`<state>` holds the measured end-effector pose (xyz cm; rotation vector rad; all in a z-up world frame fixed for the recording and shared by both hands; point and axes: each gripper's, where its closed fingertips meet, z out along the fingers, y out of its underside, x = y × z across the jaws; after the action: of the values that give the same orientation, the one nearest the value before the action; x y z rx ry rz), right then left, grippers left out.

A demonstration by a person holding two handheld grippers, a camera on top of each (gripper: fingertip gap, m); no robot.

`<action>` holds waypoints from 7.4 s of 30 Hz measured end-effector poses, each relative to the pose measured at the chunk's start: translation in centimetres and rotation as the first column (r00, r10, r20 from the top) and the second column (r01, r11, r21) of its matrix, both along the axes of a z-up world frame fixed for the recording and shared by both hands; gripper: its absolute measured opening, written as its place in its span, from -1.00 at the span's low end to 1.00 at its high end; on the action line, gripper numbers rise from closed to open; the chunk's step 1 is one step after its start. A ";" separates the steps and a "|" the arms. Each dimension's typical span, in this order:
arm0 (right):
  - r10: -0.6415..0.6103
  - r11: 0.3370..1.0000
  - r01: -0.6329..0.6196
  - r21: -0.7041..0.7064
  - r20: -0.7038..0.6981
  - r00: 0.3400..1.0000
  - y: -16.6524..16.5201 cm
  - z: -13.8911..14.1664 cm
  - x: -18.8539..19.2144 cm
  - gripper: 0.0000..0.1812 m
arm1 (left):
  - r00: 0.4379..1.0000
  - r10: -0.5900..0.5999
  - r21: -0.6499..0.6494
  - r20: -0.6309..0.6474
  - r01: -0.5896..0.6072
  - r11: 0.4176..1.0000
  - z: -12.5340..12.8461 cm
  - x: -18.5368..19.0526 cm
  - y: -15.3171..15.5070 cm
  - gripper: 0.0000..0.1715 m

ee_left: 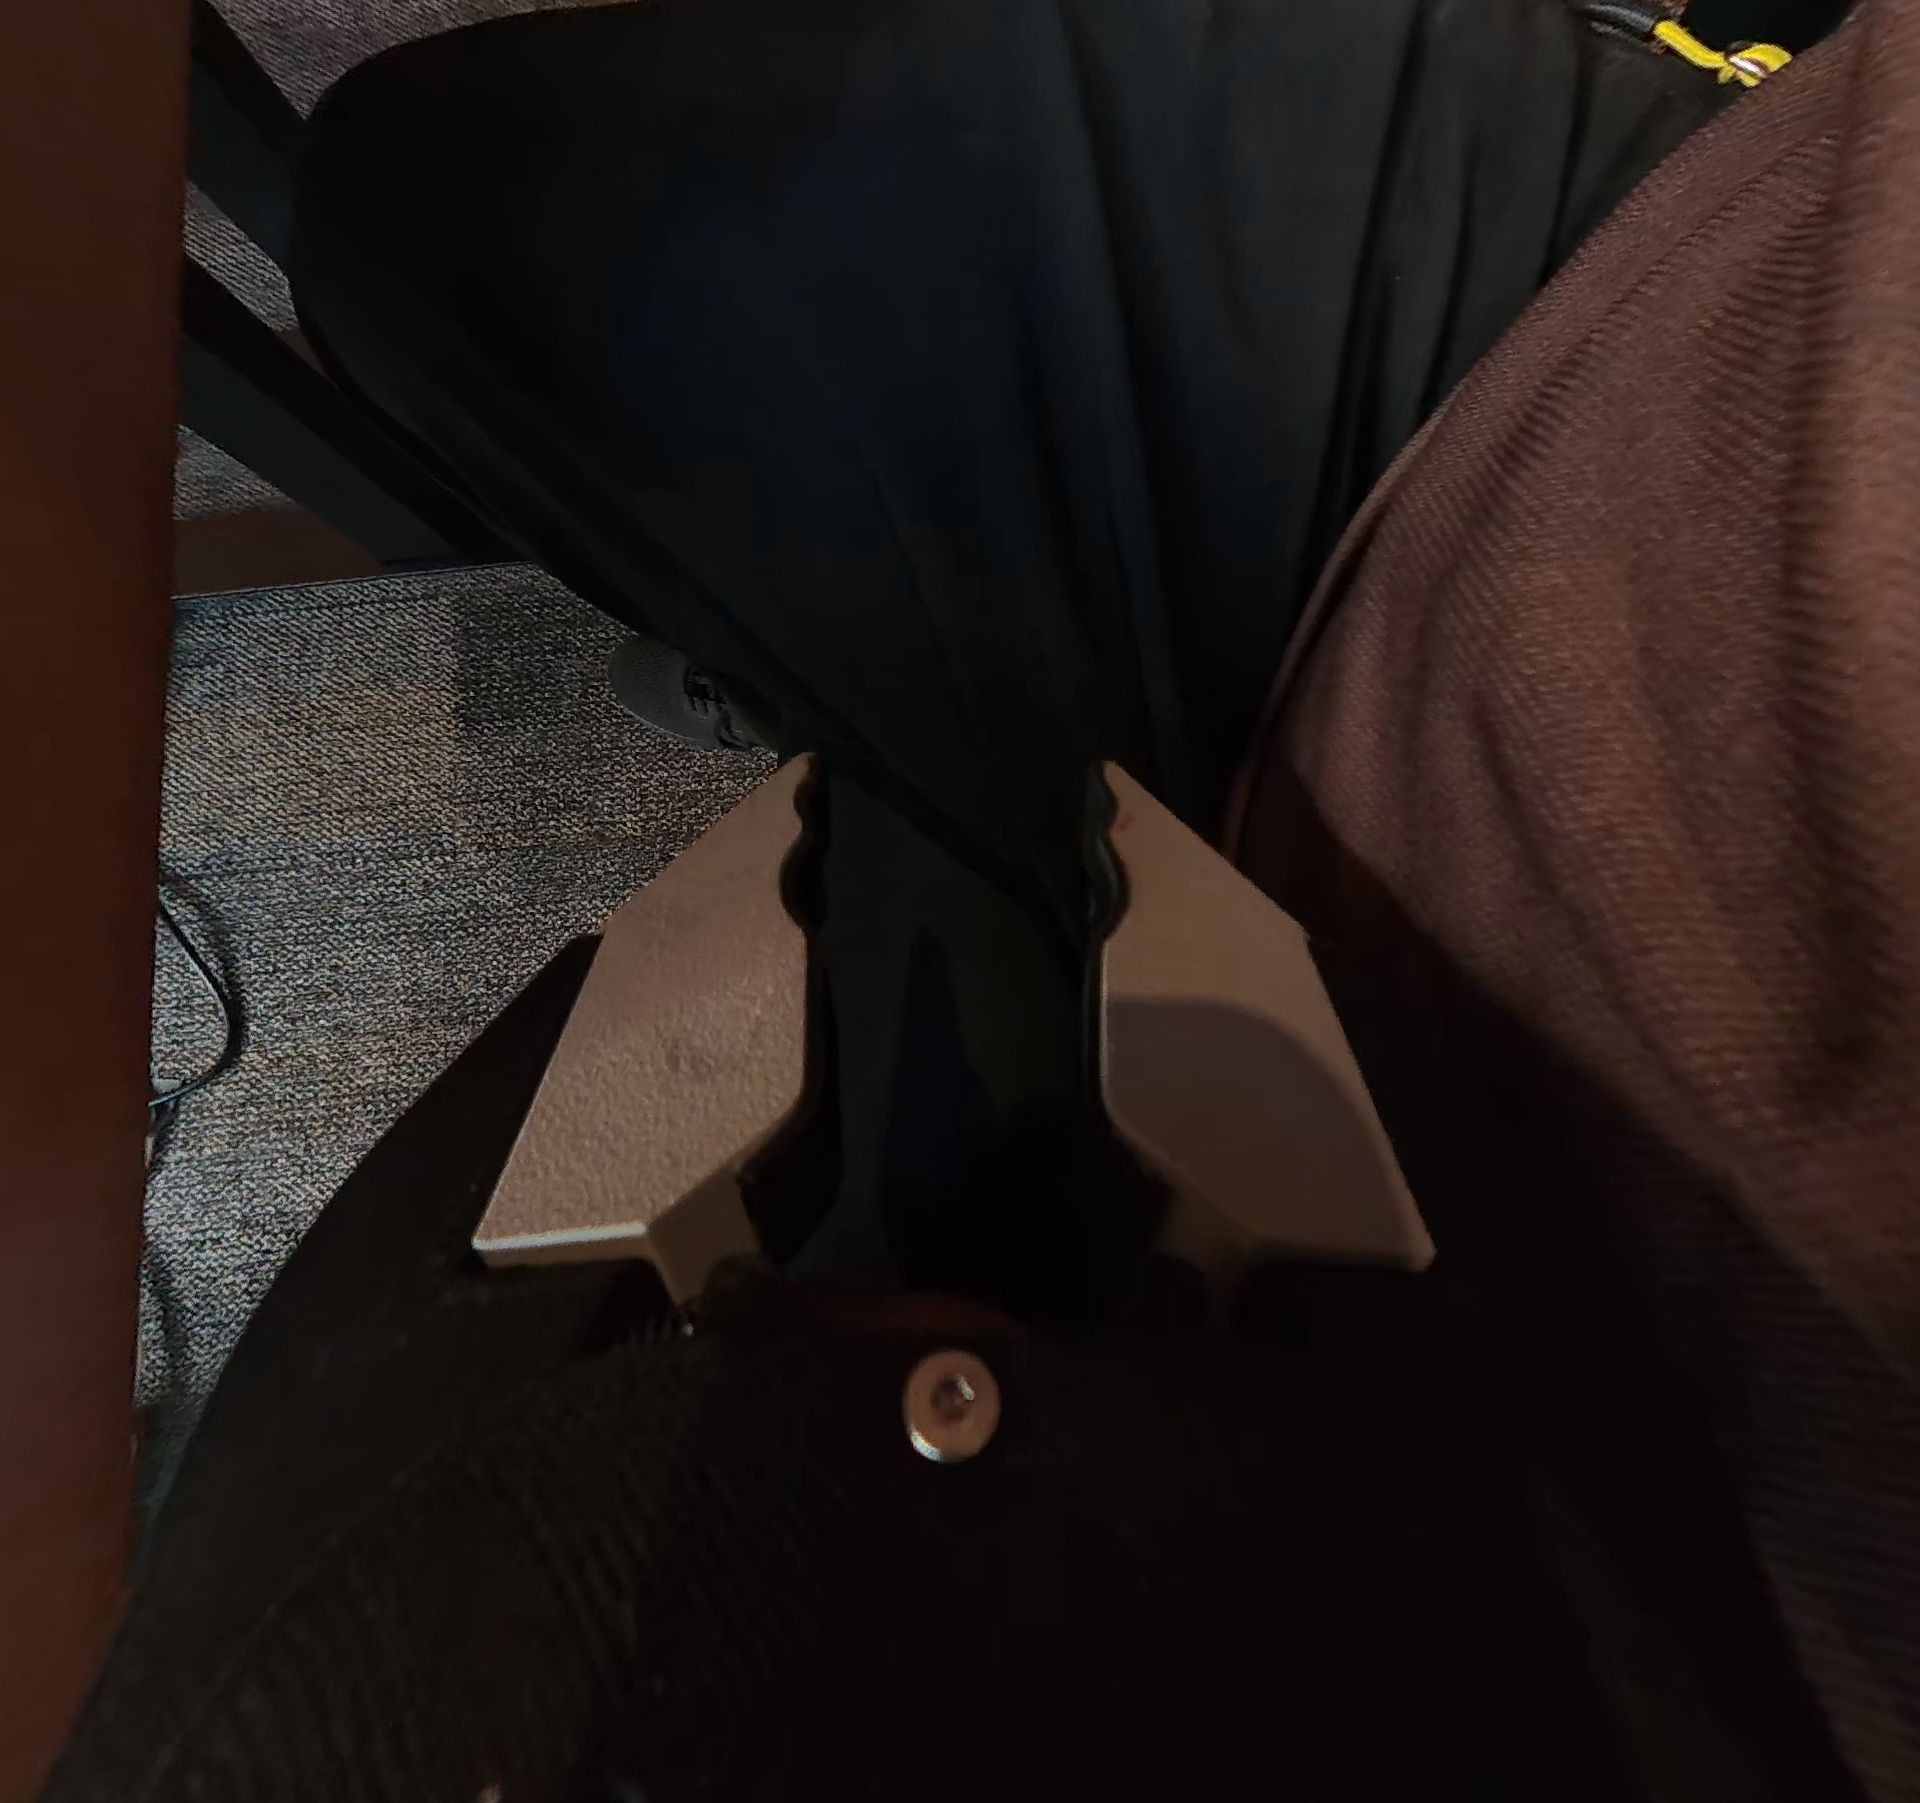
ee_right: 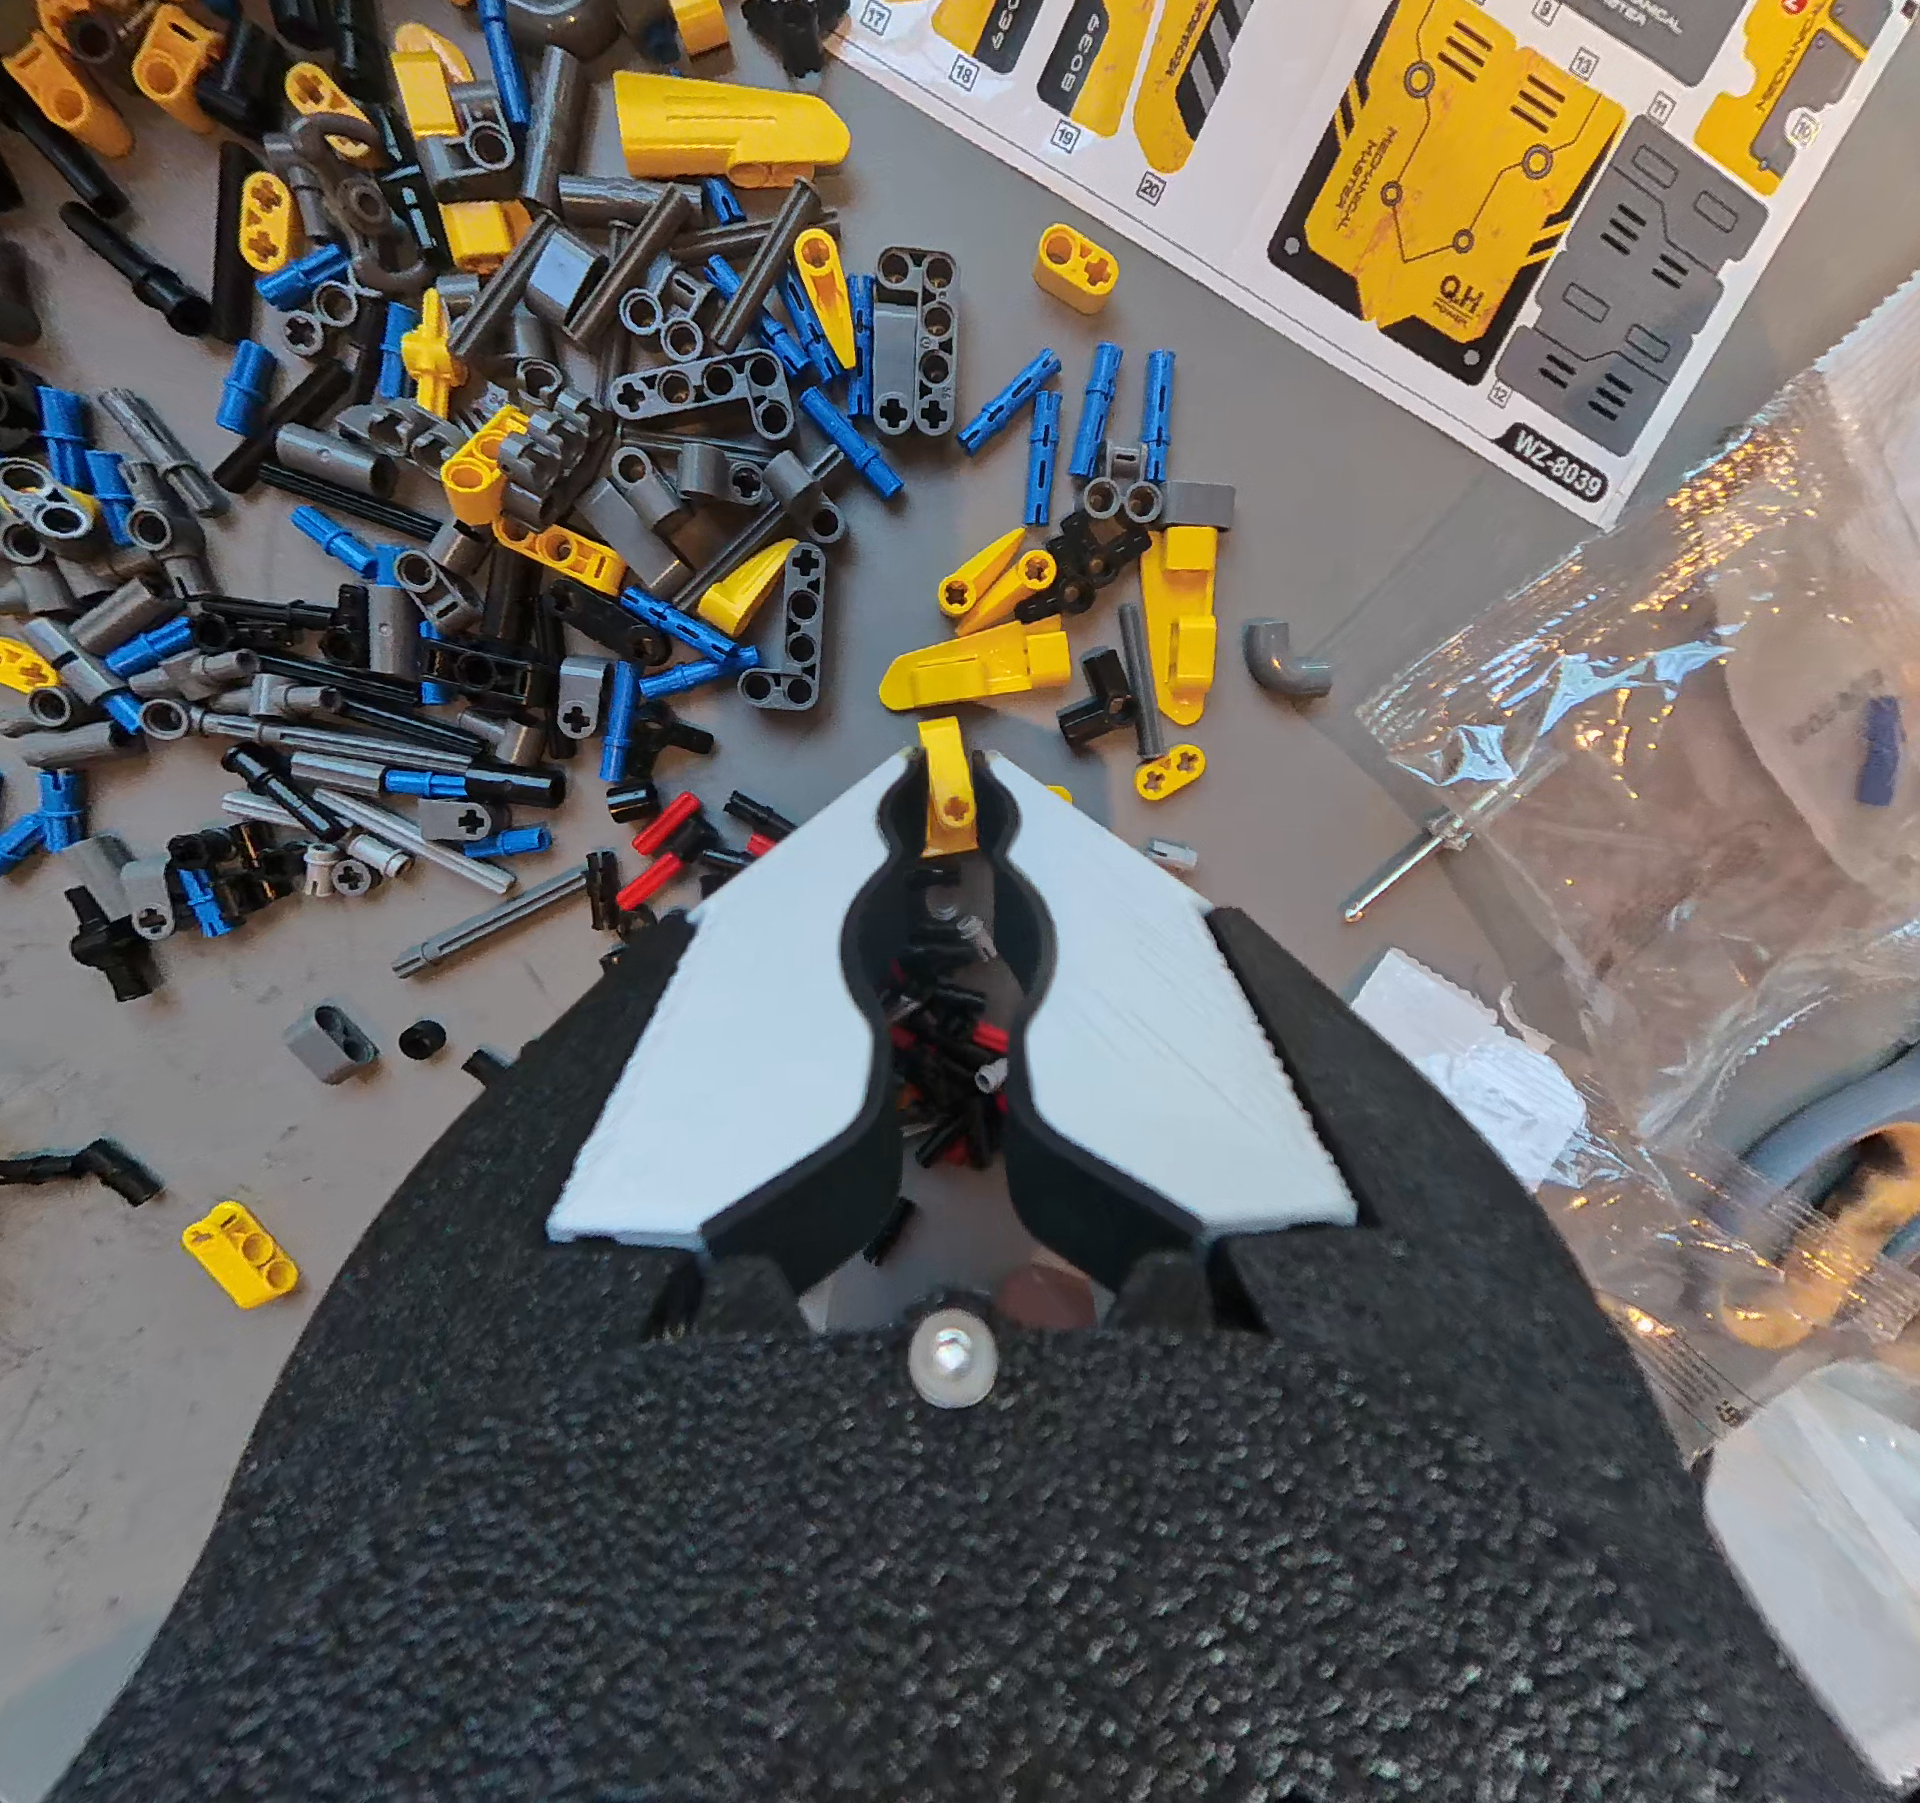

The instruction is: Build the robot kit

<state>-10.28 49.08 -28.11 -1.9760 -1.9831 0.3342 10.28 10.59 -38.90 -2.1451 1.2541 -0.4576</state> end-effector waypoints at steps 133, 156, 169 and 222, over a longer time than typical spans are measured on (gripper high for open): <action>0.316 0.939 -0.323 0.117 -0.667 0.675 -26.5 4.7 14.3 -0.69 | 0.913 0.367 0.178 0.177 -0.396 0.901 8.1 -5.4 1.7 -0.43; 0.290 0.957 -0.242 0.162 -0.599 0.746 -24.4 2.6 14.5 -0.66 | 0.826 0.487 0.233 0.285 -0.552 0.801 11.8 -9.7 3.8 -0.45; 0.253 0.962 -0.262 0.076 -0.603 0.756 -23.1 2.4 13.5 -0.65 | 0.798 0.417 0.108 0.434 -0.506 0.856 10.4 -9.0 3.0 -0.55; 0.312 0.944 -0.316 0.093 -0.556 0.771 -24.1 1.5 12.5 -0.61 | 0.700 0.673 0.247 0.238 -0.714 0.655 13.4 -21.7 6.5 -0.19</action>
<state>2.21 24.93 -26.65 -1.3079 -1.8822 0.8948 -11.45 17.06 -25.47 -2.0661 0.3119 -0.0363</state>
